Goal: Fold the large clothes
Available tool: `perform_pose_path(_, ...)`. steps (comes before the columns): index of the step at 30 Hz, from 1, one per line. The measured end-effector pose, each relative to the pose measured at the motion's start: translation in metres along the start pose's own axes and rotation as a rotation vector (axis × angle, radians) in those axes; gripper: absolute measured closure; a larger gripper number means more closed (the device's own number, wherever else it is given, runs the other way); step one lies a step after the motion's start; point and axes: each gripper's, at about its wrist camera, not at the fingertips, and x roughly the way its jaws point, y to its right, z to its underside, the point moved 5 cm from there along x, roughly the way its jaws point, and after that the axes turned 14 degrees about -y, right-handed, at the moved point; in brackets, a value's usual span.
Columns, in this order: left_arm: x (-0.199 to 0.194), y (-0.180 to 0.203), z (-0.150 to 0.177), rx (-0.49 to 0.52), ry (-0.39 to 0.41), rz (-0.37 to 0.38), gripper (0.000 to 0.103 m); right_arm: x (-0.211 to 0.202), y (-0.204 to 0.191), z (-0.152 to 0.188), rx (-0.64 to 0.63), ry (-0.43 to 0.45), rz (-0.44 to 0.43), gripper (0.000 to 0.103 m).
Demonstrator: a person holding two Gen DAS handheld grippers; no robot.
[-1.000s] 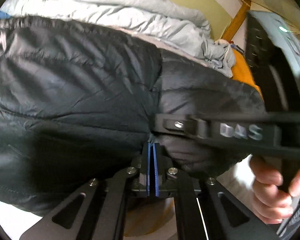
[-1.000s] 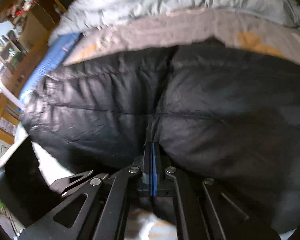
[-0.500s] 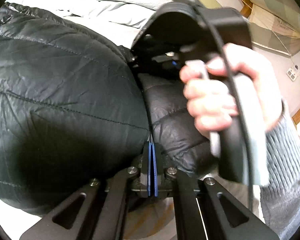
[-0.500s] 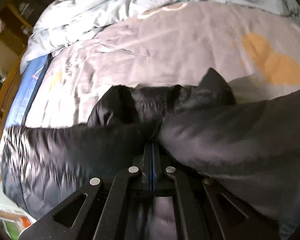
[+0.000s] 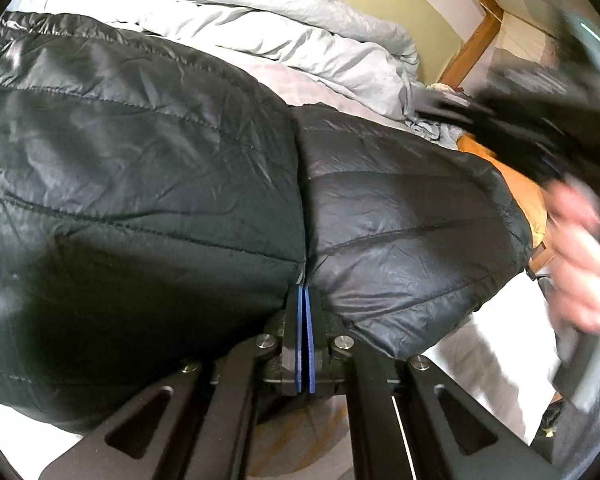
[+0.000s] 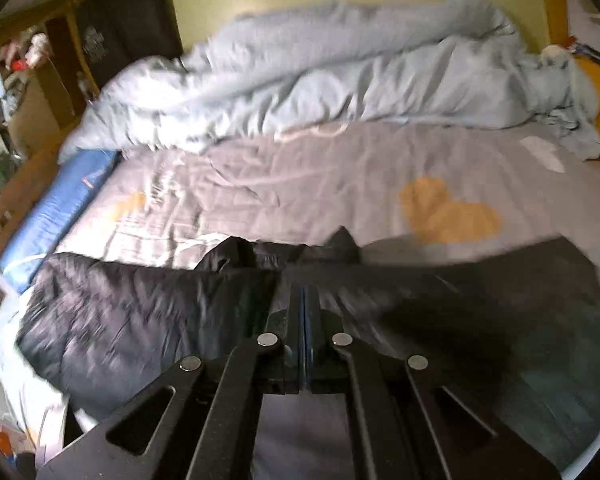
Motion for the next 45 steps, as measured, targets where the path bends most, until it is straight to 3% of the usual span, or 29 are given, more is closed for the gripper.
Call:
perform_pose_path(4, -0.002, 0.003, 0.002, 0.012, 0.006, -0.021, 0.098, -0.044, 0.023, 0.038, 0.042, 0.042, -0.024, 0.100)
perform_pose_path(5, -0.002, 0.004, 0.002, 0.016, 0.006, -0.029, 0.098, -0.053, 0.029, 0.046, 0.055, 0.052, -0.028, 0.090)
perform_pose_path(6, -0.002, 0.005, 0.002, 0.019, 0.006, -0.035, 0.098, -0.064, 0.038, 0.057, 0.077, 0.066, -0.029, 0.064)
perform_pose_path(7, -0.001, 0.006, 0.003, 0.022, 0.005, -0.040, 0.098, -0.070, 0.043, 0.064, 0.099, 0.081, -0.030, 0.051)
perform_pose_path(8, -0.001, 0.006, 0.003, 0.024, 0.006, -0.044, 0.098, -0.075, 0.051, 0.072, 0.123, 0.102, -0.039, 0.031)
perform_pose_path(12, 0.000, 0.005, 0.004, 0.022, 0.008, -0.043, 0.098, -0.082, 0.085, 0.096, 0.252, 0.139, -0.032, 0.017)
perform_pose_path(17, -0.001, 0.005, 0.003, 0.022, 0.008, -0.043, 0.098, -0.049, 0.127, 0.109, 0.482, 0.067, -0.153, 0.016)
perform_pose_path(21, -0.003, 0.005, 0.002, 0.026, 0.018, -0.036, 0.098, -0.028, 0.148, 0.111, 0.576, 0.097, -0.171, 0.016)
perform_pose_path(26, -0.017, 0.008, 0.003, 0.014, 0.015, -0.002, 0.097, 0.000, 0.170, 0.111, 0.702, 0.123, -0.340, 0.017)
perform_pose_path(27, -0.022, 0.010, 0.004, 0.013, 0.012, 0.003, 0.090, 0.003, 0.172, 0.111, 0.715, 0.130, -0.347, 0.025)
perform_pose_path(28, -0.030, 0.015, 0.004, 0.031, 0.004, 0.005, 0.075, 0.003, 0.171, 0.110, 0.709, 0.139, -0.353, 0.033)
perform_pose_path(29, -0.035, 0.019, 0.005, 0.051, 0.003, -0.001, 0.063, 0.003, 0.168, 0.108, 0.692, 0.138, -0.370, 0.048)
perform_pose_path(30, -0.046, 0.025, 0.004, 0.079, 0.018, -0.034, 0.032, 0.002, 0.165, 0.105, 0.673, 0.139, -0.376, 0.057)
perform_pose_path(31, -0.057, 0.028, 0.004, 0.093, 0.051, -0.080, 0.010, -0.002, 0.163, 0.102, 0.651, 0.151, -0.372, 0.062)
perform_pose_path(32, -0.076, 0.029, 0.002, 0.102, 0.111, -0.138, 0.009, -0.007, 0.162, 0.100, 0.624, 0.170, -0.358, 0.072)
perform_pose_path(35, -0.114, 0.025, -0.001, 0.109, 0.158, -0.185, 0.009, -0.029, 0.157, 0.094, 0.553, 0.220, -0.273, 0.080)
perform_pose_path(38, -0.147, 0.009, 0.002, 0.080, 0.202, -0.226, 0.009, -0.058, 0.155, 0.096, 0.517, 0.216, -0.169, 0.081)
perform_pose_path(41, -0.172, -0.009, 0.012, 0.087, 0.235, -0.334, 0.009, -0.086, 0.163, 0.101, 0.446, 0.214, -0.077, 0.081)
perform_pose_path(45, -0.178, -0.030, 0.019, 0.076, 0.225, -0.400, 0.009, -0.118, 0.186, 0.106, 0.417, 0.236, 0.076, 0.081)
